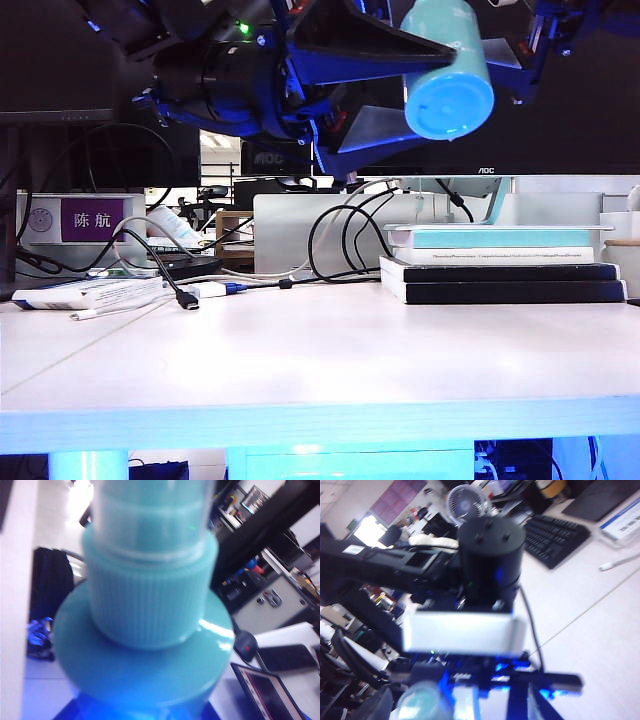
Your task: Pick up the sprayer with the left hand and remove the lid with the right hand then place it on the table.
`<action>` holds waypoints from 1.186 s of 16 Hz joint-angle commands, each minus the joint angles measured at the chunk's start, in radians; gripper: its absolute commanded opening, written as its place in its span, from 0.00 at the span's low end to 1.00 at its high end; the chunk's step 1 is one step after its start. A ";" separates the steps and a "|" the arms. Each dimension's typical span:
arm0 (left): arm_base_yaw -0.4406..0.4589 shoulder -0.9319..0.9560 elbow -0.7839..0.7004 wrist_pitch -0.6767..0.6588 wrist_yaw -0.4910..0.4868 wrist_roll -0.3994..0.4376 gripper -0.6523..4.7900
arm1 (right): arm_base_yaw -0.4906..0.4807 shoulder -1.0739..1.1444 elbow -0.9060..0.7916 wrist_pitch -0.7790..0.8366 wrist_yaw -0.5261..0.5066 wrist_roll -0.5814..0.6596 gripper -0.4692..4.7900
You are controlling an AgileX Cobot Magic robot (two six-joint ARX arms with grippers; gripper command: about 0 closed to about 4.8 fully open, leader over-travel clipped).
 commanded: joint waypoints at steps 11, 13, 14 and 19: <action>-0.034 0.037 0.009 0.281 -0.032 -0.241 0.22 | 0.011 -0.003 0.004 -0.015 -0.023 -0.008 0.39; -0.034 0.037 0.009 0.282 -0.026 -0.241 0.22 | 0.011 -0.003 0.004 -0.010 -0.016 -0.029 0.08; -0.034 0.037 0.009 0.279 -0.026 -0.245 0.22 | 0.011 -0.003 0.004 -0.010 -0.016 -0.044 0.08; -0.030 0.037 0.009 0.280 -0.097 -0.225 0.22 | 0.010 -0.003 0.007 0.083 0.202 -0.038 0.08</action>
